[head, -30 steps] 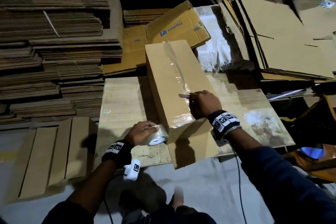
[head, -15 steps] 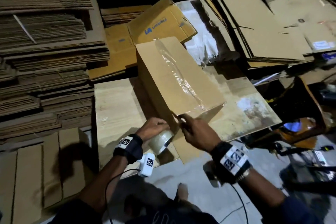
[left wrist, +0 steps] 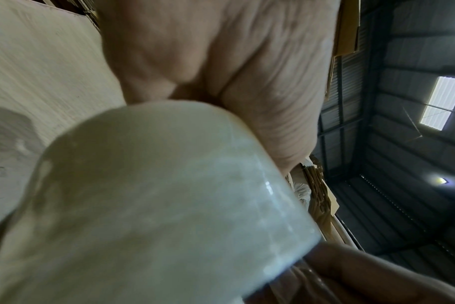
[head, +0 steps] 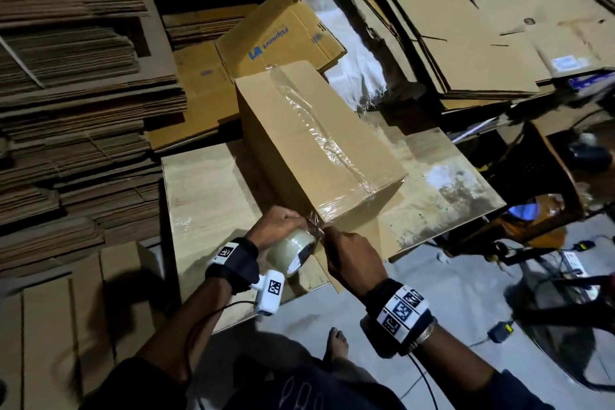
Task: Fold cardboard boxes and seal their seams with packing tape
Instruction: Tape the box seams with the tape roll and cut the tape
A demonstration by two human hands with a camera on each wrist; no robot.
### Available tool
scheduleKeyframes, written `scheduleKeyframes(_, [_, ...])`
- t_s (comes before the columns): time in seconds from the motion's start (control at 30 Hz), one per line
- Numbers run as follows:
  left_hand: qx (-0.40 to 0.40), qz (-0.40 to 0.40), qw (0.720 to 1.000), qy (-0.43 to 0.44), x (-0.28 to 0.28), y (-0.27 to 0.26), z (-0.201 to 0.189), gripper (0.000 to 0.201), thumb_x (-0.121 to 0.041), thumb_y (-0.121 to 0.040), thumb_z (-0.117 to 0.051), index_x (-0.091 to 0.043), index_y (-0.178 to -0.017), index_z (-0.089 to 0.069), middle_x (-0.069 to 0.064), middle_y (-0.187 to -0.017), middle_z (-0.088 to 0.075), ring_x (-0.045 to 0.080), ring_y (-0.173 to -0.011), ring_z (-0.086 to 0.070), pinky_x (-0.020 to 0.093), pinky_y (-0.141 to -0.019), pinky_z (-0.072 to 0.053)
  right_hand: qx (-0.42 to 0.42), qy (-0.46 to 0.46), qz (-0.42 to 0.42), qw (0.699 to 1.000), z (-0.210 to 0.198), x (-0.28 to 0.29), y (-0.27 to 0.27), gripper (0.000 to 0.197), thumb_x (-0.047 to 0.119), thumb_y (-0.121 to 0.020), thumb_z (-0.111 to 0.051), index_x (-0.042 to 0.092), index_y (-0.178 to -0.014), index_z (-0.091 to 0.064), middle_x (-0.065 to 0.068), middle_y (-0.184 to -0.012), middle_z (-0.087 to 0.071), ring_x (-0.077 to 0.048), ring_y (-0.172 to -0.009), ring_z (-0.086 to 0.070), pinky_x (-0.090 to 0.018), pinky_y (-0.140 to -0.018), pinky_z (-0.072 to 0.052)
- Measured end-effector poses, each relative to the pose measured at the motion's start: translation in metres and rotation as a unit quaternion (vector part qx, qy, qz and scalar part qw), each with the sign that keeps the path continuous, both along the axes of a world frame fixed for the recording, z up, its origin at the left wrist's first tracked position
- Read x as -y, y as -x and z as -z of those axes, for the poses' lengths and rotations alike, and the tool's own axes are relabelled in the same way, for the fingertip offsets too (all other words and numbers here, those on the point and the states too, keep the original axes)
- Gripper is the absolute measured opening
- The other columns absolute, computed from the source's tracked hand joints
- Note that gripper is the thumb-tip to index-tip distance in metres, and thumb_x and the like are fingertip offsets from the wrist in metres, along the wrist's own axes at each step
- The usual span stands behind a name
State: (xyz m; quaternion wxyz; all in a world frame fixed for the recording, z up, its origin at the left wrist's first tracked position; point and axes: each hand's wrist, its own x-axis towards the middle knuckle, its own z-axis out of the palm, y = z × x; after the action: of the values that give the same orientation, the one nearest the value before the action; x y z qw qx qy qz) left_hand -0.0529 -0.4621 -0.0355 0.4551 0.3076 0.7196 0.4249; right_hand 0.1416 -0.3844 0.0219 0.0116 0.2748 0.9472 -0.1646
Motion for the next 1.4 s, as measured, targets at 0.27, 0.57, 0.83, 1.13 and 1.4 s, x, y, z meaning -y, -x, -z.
scheduleKeyframes(0.27, [-0.003,-0.029,1.000,0.009,0.003,-0.001,-0.004,0.019,-0.031,-0.083,-0.072,-0.014,-0.079,-0.077,0.005,-0.078,-0.076,0.018,-0.068,-0.066,0.034,-0.069,-0.052,0.053,-0.016,-0.003,0.998,-0.007,0.000,0.015,0.027,0.007,-0.094,-0.056,0.010,-0.119,-0.064,-0.013,-0.087,-0.070,-0.030,-0.076,-0.066,-0.034,-0.065,-0.047])
scheduleKeyframes(0.57, [-0.022,-0.085,0.996,0.024,0.024,0.008,0.005,0.019,-0.031,-0.084,-0.069,-0.017,-0.076,-0.079,-0.002,-0.078,-0.077,0.017,-0.077,-0.068,0.037,-0.078,-0.052,-0.036,0.016,0.022,0.999,-0.018,-0.017,-0.001,0.018,0.039,-0.101,-0.041,0.022,-0.098,-0.040,0.004,-0.069,-0.057,-0.018,-0.054,-0.053,-0.036,-0.054,-0.050])
scheduleKeyframes(0.83, [-0.002,-0.112,0.993,0.024,0.027,0.000,0.012,0.040,-0.050,-0.071,-0.066,-0.014,-0.081,-0.078,0.014,-0.088,-0.077,0.022,-0.076,-0.066,0.038,-0.076,-0.049,-0.082,-0.115,0.046,0.989,0.016,-0.070,0.042,0.057,0.076,-0.096,-0.039,0.022,-0.110,-0.043,-0.002,-0.087,-0.067,-0.025,-0.073,-0.065,-0.037,-0.059,-0.056])
scheduleKeyframes(1.13, [0.003,-0.140,0.990,0.027,0.021,-0.004,0.011,0.026,-0.041,-0.074,-0.067,-0.019,-0.077,-0.080,0.009,-0.084,-0.078,0.020,-0.074,-0.067,0.037,-0.074,-0.050,-0.043,-0.168,0.010,0.985,0.028,-0.075,0.044,0.065,0.079,-0.097,-0.025,0.019,-0.114,-0.044,-0.010,-0.091,-0.062,-0.034,-0.077,-0.062,-0.042,-0.061,-0.055])
scheduleKeyframes(1.4, [0.004,-0.151,0.988,0.027,0.010,-0.008,0.010,0.022,-0.042,-0.071,-0.067,-0.023,-0.073,-0.079,0.010,-0.081,-0.077,0.022,-0.071,-0.065,0.037,-0.072,-0.050,-0.016,-0.168,-0.009,0.986,0.026,-0.080,0.046,0.069,0.082,-0.094,-0.033,0.018,-0.114,-0.048,-0.008,-0.081,-0.063,-0.032,-0.067,-0.065,-0.035,-0.054,-0.053])
